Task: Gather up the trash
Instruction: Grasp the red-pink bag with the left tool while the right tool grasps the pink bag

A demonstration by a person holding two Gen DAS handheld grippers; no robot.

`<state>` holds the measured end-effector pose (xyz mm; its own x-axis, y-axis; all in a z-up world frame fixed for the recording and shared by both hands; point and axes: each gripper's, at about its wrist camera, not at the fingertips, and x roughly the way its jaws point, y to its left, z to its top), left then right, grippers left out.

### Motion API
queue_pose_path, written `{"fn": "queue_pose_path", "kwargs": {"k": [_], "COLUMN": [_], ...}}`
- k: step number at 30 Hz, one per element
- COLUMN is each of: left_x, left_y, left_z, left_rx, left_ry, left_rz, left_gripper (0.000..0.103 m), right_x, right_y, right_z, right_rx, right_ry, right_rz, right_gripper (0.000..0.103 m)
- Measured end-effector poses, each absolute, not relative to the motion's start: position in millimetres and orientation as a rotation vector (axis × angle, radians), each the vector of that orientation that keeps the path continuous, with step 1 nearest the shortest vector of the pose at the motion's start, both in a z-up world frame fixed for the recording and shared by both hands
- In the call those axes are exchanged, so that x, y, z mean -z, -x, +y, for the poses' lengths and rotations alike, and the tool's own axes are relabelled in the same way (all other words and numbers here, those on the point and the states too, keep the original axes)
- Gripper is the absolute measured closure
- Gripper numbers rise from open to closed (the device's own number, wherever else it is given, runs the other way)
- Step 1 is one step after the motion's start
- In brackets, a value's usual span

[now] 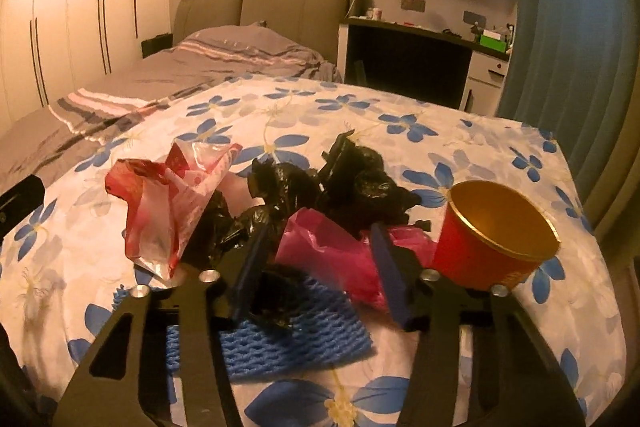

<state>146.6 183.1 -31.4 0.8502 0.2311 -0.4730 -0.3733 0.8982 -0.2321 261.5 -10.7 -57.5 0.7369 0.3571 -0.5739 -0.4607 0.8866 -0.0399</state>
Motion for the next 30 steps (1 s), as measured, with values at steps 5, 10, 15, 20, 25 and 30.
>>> {"fn": "queue_pose_path", "kwargs": {"k": [5, 10, 15, 20, 25, 30], "left_x": [34, 38, 39, 45, 52, 63], "left_y": [-150, -157, -171, -194, -213, -229], "left_z": [184, 183, 180, 186, 186, 190], "left_rx": [-0.305, -0.273, -0.236, -0.204, -0.179, -0.099], "left_ry": [0.329, 0.337, 0.316, 0.33, 0.311, 0.362], "left_rz": [0.466, 0.49, 0.51, 0.559, 0.615, 0.673], "left_gripper": [0.007, 0.007, 0.007, 0.014, 0.032, 0.056], "right_x": [61, 59, 46, 35, 29, 26], "right_y": [-265, -259, -244, -229, -219, -212], "right_z": [-10, -14, -26, -36, -40, -44], "right_rx": [-0.47, -0.483, -0.499, -0.515, -0.529, -0.541], "right_ry": [0.187, 0.173, 0.125, 0.103, 0.093, 0.087], "right_rz": [0.613, 0.603, 0.558, 0.523, 0.506, 0.499], "right_gripper": [0.083, 0.099, 0.099, 0.1, 0.1, 0.1]}}
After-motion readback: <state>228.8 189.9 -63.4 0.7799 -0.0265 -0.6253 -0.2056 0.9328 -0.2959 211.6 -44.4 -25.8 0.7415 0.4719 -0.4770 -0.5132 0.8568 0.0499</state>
